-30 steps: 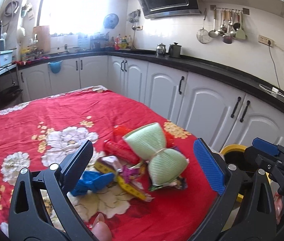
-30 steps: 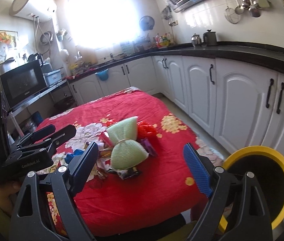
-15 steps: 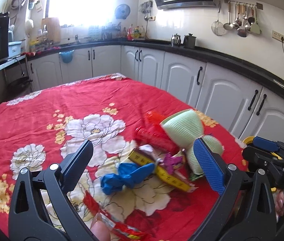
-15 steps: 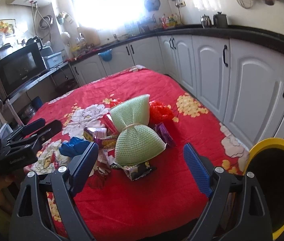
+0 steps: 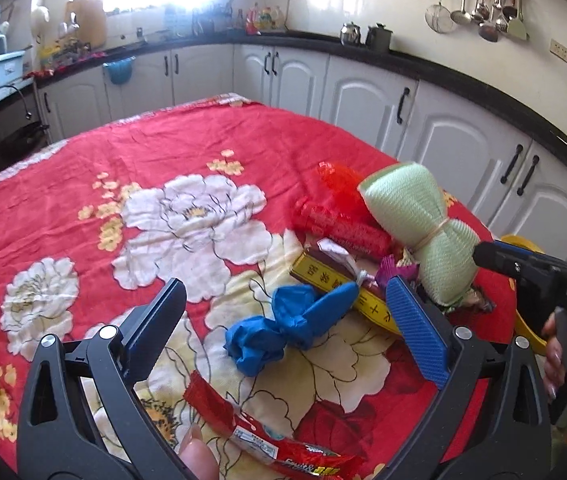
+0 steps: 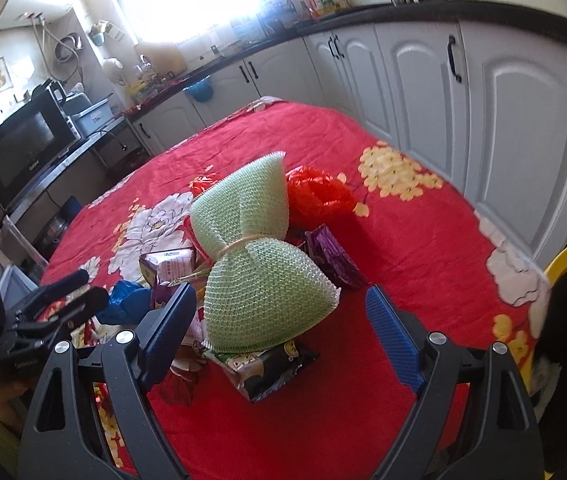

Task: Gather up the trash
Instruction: 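Grasp the blue glove with the left tool while the right tool grasps the green mesh bag, then carry the blue glove and green mesh bag with both tools over the bin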

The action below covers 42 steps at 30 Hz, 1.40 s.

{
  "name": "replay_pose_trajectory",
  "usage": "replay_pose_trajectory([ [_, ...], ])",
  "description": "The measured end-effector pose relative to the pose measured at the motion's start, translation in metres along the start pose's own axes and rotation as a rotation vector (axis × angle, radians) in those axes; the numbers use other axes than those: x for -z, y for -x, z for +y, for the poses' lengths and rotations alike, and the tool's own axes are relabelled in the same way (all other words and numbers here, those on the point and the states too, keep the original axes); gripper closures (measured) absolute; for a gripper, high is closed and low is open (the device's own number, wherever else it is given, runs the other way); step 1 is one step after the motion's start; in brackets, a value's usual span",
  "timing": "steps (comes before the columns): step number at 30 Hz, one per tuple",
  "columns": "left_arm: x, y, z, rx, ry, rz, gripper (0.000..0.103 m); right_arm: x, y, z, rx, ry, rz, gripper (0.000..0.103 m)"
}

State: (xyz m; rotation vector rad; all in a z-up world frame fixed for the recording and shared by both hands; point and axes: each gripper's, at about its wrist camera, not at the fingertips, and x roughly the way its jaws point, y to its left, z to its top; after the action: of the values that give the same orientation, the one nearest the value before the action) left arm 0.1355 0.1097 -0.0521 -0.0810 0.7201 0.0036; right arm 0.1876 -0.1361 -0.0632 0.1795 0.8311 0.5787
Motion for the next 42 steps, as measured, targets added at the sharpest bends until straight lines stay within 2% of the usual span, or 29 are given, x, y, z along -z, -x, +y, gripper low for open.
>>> replay_pose_trajectory([
  [2, 0.002, -0.004, 0.001, 0.020, 0.003, 0.018, 0.013, 0.000, -0.004, -0.004, -0.020, -0.032, 0.016, 0.020],
  [7, 0.006, -0.014, -0.001, 0.040, -0.008, 0.055, 0.019, 0.003, -0.013, -0.014, -0.078, -0.091, 0.057, 0.030],
  [9, 0.008, -0.019, 0.000, 0.048, -0.006, 0.077, 0.026, 0.003, -0.015, -0.016, -0.093, -0.111, 0.067, 0.037],
  [16, 0.011, -0.025, -0.002, 0.058, -0.012, 0.101, 0.040, 0.004, -0.007, -0.017, -0.123, -0.125, 0.053, 0.059],
  [17, 0.011, -0.025, -0.002, 0.059, -0.010, 0.102, 0.044, 0.004, -0.005, -0.017, -0.123, -0.123, 0.048, 0.065],
  [21, 0.012, -0.026, -0.001, 0.057, -0.007, 0.114, 0.059, 0.002, 0.003, -0.014, -0.119, -0.106, 0.026, 0.073],
  [24, 0.012, -0.026, 0.000, 0.060, -0.006, 0.123, 0.073, 0.000, 0.010, -0.010, -0.122, -0.089, 0.007, 0.077],
  [30, 0.010, -0.022, 0.000, 0.088, -0.003, 0.140, 0.093, -0.003, 0.031, -0.002, -0.125, -0.048, -0.046, 0.080],
  [35, 0.005, -0.012, -0.003, 0.082, -0.028, 0.120, 0.098, -0.005, 0.048, 0.001, -0.140, -0.040, -0.082, 0.081],
  [42, -0.008, 0.011, -0.007, 0.070, -0.029, 0.051, 0.099, -0.005, 0.071, 0.002, -0.133, -0.032, -0.132, 0.081],
])
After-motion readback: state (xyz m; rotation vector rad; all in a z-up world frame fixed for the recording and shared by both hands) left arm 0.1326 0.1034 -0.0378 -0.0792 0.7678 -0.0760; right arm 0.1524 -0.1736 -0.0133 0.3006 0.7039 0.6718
